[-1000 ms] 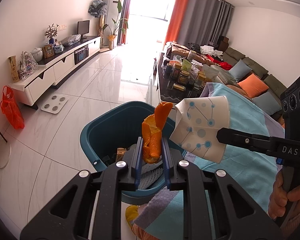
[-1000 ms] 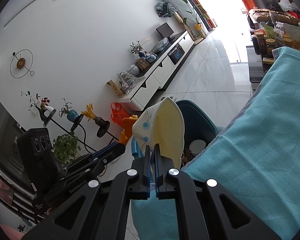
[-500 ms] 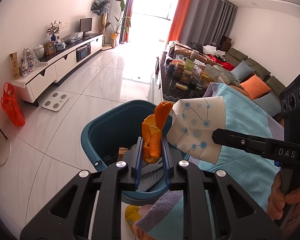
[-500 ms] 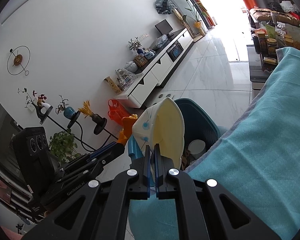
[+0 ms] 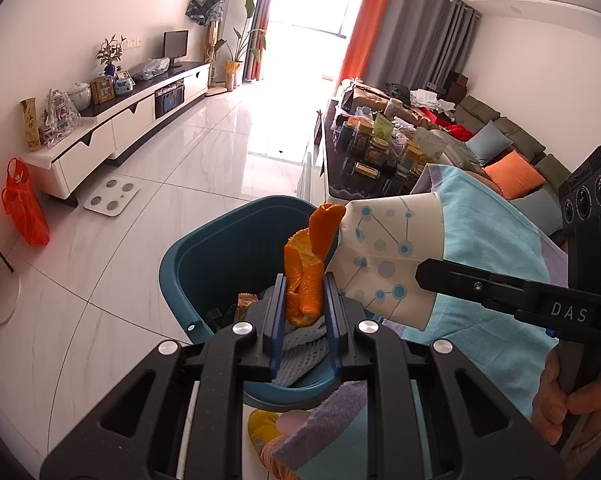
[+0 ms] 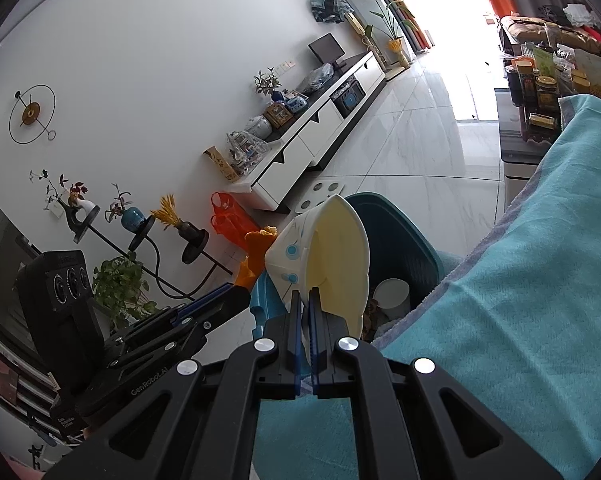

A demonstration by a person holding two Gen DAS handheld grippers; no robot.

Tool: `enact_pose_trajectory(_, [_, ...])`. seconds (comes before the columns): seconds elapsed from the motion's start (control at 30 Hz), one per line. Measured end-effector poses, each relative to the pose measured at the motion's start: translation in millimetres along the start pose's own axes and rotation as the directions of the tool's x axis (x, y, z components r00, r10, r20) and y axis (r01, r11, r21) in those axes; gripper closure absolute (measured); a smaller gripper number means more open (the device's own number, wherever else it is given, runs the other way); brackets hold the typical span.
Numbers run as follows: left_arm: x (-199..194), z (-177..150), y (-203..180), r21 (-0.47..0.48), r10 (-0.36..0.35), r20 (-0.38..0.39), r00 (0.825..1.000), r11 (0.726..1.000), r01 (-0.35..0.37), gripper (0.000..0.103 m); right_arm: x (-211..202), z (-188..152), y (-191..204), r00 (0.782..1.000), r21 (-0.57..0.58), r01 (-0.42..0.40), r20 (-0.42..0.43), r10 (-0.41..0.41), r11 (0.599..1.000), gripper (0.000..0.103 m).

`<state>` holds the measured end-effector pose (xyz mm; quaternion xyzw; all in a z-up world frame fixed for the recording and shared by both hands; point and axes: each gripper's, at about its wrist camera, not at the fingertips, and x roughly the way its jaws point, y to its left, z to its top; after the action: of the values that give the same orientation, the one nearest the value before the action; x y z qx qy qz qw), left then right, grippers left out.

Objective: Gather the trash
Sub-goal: 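Lower the paper cup into the bin and open the right tool while the left releases the peel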

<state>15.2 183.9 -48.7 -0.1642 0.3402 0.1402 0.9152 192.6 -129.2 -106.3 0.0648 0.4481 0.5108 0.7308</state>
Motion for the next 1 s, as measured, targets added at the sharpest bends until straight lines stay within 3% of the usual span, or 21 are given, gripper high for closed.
enact_pose_trajectory(0.53, [12.6,3.2,6.2,-0.019,0.006,-0.022,1.000,1.000,-0.007,0.085,14.8,6.0,4.6,0.999,-0.024,0.042,-0.028,-0.043,0.999,0.100])
enact_pose_trajectory(1.0, [48.7,3.3,9.5,-0.042,-0.017,-0.082,0.996,0.999,0.014,0.084,44.9,18.1,13.1,0.992,-0.041,0.096,-0.083,-0.099,0.995,0.098])
